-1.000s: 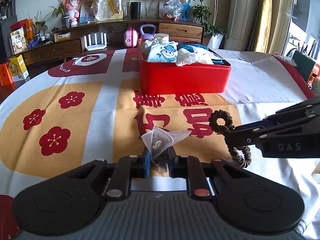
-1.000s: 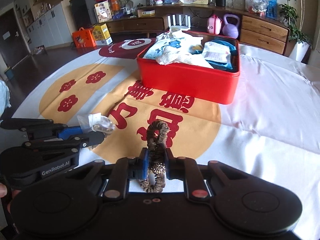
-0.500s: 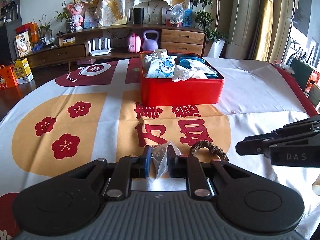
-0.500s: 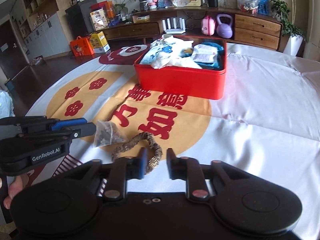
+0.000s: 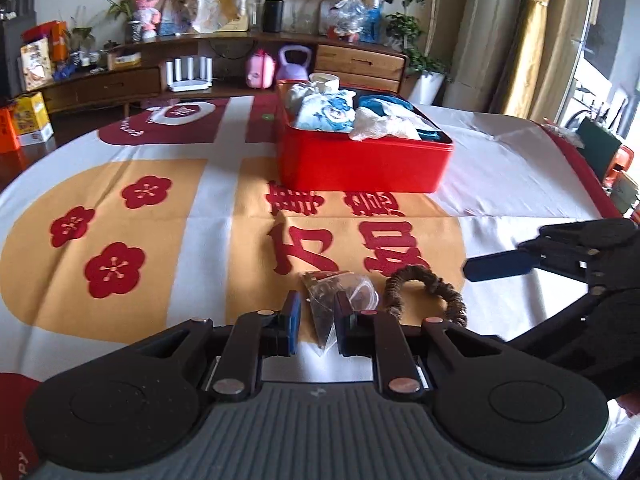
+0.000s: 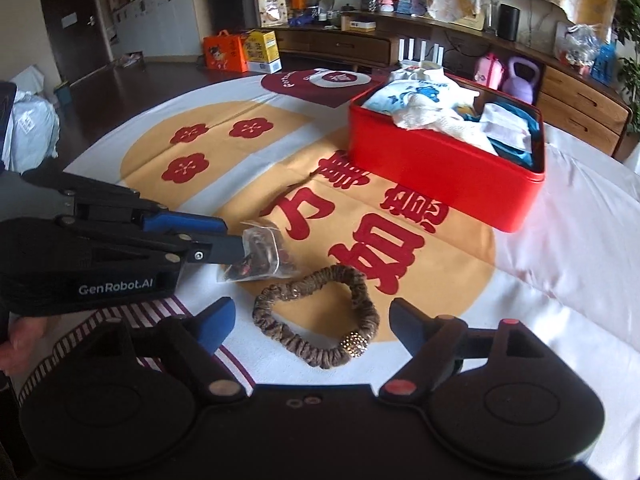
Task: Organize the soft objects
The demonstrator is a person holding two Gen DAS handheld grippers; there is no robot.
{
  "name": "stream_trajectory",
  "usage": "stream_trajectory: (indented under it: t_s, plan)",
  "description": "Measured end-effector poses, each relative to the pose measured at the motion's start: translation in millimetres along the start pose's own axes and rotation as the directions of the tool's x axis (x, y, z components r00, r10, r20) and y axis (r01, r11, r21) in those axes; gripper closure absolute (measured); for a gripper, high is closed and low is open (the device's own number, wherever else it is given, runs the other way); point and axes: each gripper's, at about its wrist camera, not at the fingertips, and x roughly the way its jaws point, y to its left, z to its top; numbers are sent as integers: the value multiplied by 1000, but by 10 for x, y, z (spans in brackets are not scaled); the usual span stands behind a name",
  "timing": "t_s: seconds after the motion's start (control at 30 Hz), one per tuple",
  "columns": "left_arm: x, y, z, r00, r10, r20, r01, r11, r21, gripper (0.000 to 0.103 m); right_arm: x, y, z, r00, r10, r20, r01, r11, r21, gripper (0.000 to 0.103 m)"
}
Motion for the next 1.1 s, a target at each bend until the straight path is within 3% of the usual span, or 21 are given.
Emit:
stream_trajectory:
  t_s: [0.1, 0.13, 0.17, 0.23, 0.27, 0.33, 0.43, 0.8, 1.0, 1.1]
  plan:
    - [13, -22, -25, 1000, -7, 0, 7, 1000, 13, 77, 62, 0, -11, 1000, 1, -4, -1, 1000, -15, 24]
    - [18, -19, -30, 1000, -13, -2, 13, 1000, 10, 69, 82, 2, -16, 1000, -1, -10, 1, 1000, -20, 28]
    - [21, -15, -36, 1000, -19, -3, 19, 1000, 6, 51, 107, 5, -28, 1000, 0, -16, -1, 1000, -29, 38]
    - [2, 3, -40, 1000, -20, 17, 20, 1000, -2, 27, 114, 18, -50, 1000, -16, -7, 15, 999, -47, 47]
    - [-16, 6, -38, 999, -21, 32, 22, 1000, -3, 26, 110, 21, -55, 1000, -16, -2, 16, 998, -57, 52]
    - [-2, 0, -27, 999, -37, 31, 37, 999, -1, 26, 99, 17, -56, 1000, -20, 3, 20, 998, -65, 60]
    - [61, -18, -9, 998, -55, 20, 55, 998, -2, 26, 71, -8, -59, 999, -32, 5, 32, 997, -74, 82]
    - [296, -108, -4, 999, -30, -15, 30, 998, 49, 26, 1, -265, -132, 999, -44, 11, 44, 999, -20, 86]
    - [326, -179, 9, 999, 35, 2, -35, 996, 88, 46, 1, -261, -140, 999, -49, 17, 49, 999, -15, 86]
    - [316, -211, 9, 998, 68, 15, -69, 992, 106, 64, 0, -256, -147, 998, -55, 21, 55, 998, -3, 86]
